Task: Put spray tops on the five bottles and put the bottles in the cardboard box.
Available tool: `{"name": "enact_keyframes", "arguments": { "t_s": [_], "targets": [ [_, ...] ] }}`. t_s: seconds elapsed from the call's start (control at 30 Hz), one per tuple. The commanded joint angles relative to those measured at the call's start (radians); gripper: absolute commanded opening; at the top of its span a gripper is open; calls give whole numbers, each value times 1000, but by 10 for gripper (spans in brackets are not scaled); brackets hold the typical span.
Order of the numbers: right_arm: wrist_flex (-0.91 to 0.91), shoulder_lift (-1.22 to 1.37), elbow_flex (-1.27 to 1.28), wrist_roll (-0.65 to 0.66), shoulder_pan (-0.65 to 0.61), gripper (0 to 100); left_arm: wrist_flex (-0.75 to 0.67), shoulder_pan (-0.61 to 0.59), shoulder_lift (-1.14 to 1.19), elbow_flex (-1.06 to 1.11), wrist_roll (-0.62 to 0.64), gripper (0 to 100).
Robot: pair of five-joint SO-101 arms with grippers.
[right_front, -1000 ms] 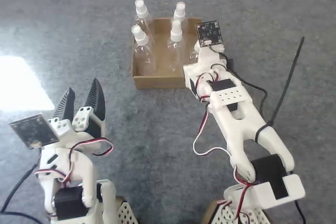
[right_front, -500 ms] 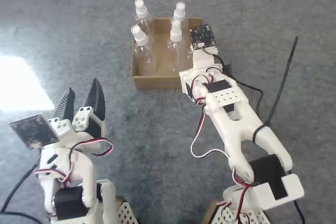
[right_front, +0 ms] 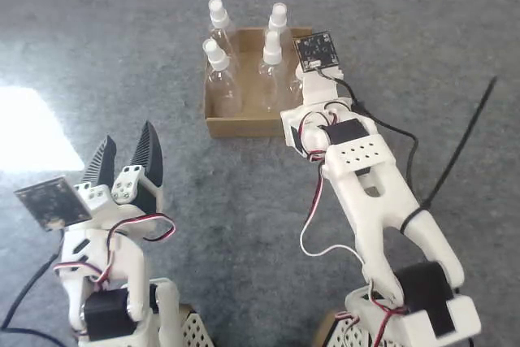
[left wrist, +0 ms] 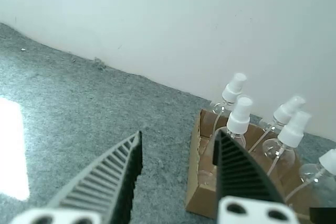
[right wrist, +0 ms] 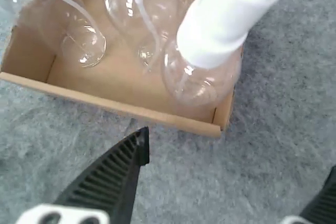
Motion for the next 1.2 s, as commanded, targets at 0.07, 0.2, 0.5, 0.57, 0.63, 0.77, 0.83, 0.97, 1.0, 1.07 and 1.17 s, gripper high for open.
{"name": "enact_keyframes", "arguments": {
  "t_s": [0.07, 0.2, 0.5, 0.57, 0.63, 0.77, 0.83, 0.97, 1.0, 1.07, 1.17],
  "targets": [
    [88, -113, -58, -55, -4, 438, -3, 0, -20, -53, 15, 203],
    [105, -119, -57, -57, -5, 315, -3, 0, -20, -51, 15, 203],
    [96, -156, -9, -55, -8, 204, -3, 0, -20, -50, 15, 203],
    [85, -191, 17, -52, -8, 175, -3, 0, -20, -50, 15, 203],
    [67, -232, 46, -51, -4, 144, -3, 0, -20, -48, 15, 203],
    [-1, -318, 141, -49, -8, 91, -3, 0, -20, -48, 15, 203],
    [-48, -361, 190, -49, -10, 66, -3, 0, -20, -47, 15, 203],
    [-140, -443, 279, -49, -4, 21, -3, 0, -20, -47, 15, 203],
    [-159, -464, 302, -49, -4, 15, -3, 0, -20, -47, 15, 203],
    [-177, -493, 336, -49, -8, 13, -3, 6, -20, -47, 15, 203],
    [-185, -526, 362, -52, -8, 13, -3, 49, -20, -45, 14, 203]
  ]
}}
